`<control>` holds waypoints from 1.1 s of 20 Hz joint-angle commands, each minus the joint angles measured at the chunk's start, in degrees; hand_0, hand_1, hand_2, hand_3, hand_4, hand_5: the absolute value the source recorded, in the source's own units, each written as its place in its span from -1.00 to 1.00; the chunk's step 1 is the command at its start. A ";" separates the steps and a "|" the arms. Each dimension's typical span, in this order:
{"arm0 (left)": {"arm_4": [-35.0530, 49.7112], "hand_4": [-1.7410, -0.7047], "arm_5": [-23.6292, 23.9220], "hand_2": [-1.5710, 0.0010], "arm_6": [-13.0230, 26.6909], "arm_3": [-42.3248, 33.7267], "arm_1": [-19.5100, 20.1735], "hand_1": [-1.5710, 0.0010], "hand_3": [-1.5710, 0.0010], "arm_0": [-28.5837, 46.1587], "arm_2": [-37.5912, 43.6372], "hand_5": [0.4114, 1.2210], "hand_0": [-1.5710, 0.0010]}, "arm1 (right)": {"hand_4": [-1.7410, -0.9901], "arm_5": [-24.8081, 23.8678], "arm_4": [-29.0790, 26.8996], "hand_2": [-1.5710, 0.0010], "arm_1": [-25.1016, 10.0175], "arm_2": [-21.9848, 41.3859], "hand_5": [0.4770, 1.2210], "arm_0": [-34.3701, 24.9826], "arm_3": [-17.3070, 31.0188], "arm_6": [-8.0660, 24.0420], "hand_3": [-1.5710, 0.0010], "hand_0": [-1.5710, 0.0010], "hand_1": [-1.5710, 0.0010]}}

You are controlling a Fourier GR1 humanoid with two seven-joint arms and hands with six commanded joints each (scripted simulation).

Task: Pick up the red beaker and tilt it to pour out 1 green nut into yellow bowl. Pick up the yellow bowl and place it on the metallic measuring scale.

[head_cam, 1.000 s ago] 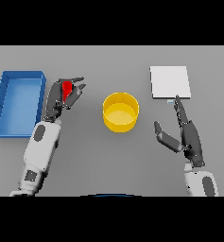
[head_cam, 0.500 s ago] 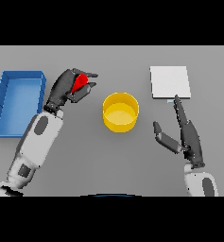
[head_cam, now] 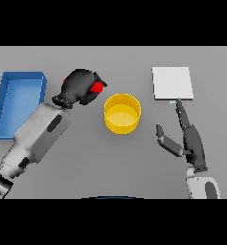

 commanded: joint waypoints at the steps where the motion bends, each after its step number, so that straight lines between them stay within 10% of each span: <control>1: -1.78 -1.00 -0.45 -1.00 -0.10 1.32 0.25 -1.00 -1.00 -2.00 -1.52 0.86 -1.00 | 0.26 0.34 -0.48 1.00 -0.32 -0.23 -0.34 -0.04 -0.64 -0.01 1.00 1.00 1.00; 7: -10.07 -0.75 -7.25 -1.00 -3.71 8.64 1.64 -1.00 -1.00 -12.32 -11.43 0.96 -1.00 | 0.29 -0.02 -0.71 1.00 0.06 -0.67 -0.41 -0.81 1.07 -0.69 1.00 1.00 1.00; 22: -22.01 -0.99 -17.40 -1.00 -8.40 17.65 -1.25 -1.00 -1.00 -27.29 -33.34 1.00 -1.00 | 0.49 -2.13 0.34 1.00 1.11 -0.95 -0.59 -1.29 1.08 0.35 1.00 1.00 1.00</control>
